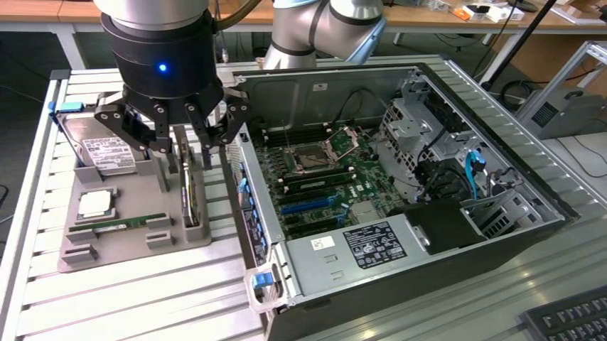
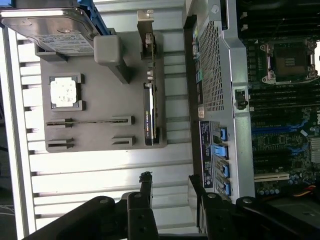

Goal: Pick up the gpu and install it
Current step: 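Pick up the gpu and move the gpu toward the slot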

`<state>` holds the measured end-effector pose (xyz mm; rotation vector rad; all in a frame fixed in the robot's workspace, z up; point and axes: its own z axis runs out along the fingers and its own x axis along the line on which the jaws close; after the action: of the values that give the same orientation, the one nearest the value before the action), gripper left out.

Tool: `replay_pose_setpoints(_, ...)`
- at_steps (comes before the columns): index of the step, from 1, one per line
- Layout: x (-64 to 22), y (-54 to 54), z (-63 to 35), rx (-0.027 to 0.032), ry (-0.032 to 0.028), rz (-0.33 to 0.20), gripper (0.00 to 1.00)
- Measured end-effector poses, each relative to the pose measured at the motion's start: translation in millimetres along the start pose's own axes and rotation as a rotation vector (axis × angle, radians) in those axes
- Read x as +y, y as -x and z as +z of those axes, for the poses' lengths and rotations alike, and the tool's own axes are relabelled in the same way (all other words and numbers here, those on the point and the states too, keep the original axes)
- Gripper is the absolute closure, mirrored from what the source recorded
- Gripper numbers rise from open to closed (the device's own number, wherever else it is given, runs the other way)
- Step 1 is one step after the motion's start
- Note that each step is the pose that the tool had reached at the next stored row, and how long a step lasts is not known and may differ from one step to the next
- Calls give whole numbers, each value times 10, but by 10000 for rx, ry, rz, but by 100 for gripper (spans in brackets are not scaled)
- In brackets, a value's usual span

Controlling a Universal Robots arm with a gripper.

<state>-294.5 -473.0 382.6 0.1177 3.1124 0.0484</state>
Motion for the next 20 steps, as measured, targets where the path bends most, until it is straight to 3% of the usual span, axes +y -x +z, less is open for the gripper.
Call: replay_pose_setpoints(20, 264, -24, 105, -2, -5, 77, 58)
